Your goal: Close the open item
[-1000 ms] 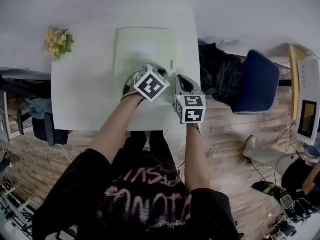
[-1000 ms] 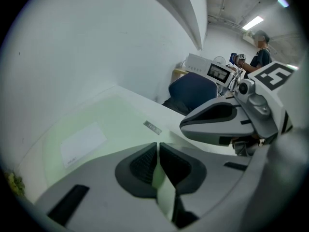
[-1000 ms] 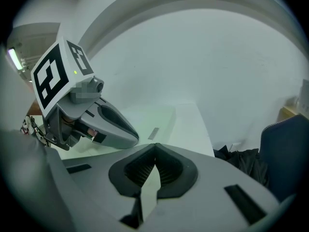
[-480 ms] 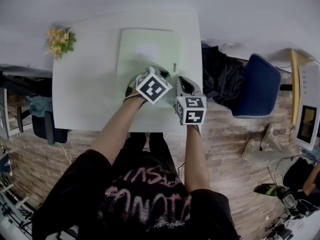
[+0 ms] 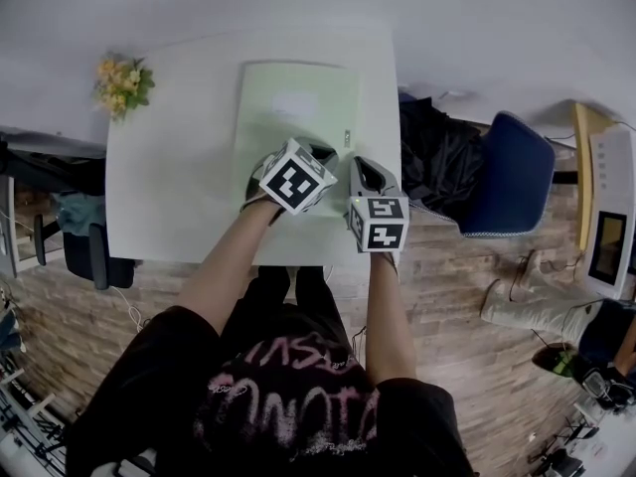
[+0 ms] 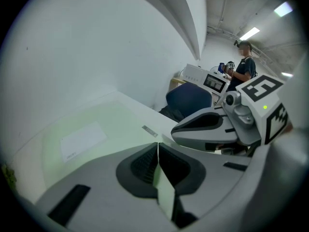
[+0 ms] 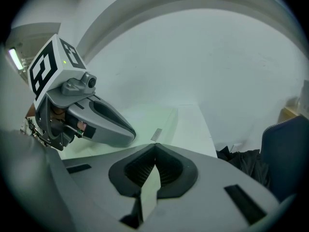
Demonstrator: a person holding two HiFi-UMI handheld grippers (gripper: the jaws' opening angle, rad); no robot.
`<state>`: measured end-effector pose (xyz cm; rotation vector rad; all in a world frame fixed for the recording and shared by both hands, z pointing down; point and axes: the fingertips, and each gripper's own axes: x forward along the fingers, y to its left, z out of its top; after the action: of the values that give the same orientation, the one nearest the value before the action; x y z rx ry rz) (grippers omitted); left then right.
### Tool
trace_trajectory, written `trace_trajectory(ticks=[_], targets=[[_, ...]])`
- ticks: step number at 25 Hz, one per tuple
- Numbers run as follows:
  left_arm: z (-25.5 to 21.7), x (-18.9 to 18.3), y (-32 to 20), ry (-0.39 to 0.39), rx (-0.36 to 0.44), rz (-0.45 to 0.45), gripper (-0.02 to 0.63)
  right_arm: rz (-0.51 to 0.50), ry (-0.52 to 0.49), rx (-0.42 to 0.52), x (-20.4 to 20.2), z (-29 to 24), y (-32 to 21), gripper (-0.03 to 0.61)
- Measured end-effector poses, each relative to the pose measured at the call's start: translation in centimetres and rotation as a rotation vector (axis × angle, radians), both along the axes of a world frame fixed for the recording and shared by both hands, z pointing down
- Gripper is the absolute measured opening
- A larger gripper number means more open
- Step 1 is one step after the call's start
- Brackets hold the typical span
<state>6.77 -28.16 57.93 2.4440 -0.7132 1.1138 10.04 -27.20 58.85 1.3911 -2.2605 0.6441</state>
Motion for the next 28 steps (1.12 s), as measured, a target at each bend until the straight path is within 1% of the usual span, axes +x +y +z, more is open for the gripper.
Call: trace_trajectory(ticks=[7, 12, 22, 28], targets=[[-1.4, -1.6, 0.1, 0.075, 0.04, -0.075, 0.009, 0.005, -0.006, 0.008, -0.2, -0.5, 0.1, 0.011], [-2.9, -3.5, -0.1, 0.125, 0.087, -0.154, 0.009, 0.0, -0.008, 0.026, -0.5, -1.5, 0.1, 0.011], [-7.0, -9.6, -0.2, 0.183, 0.228, -0.335, 0.005, 0.003, -0.008, 0.087, -1.0, -4.5, 0.2, 0.011], [-10.2, -13.0, 0.5, 0.201, 0.323, -0.404, 0.005, -0.004, -0.01, 0.145, -1.6, -7.5, 0.4, 0.011]])
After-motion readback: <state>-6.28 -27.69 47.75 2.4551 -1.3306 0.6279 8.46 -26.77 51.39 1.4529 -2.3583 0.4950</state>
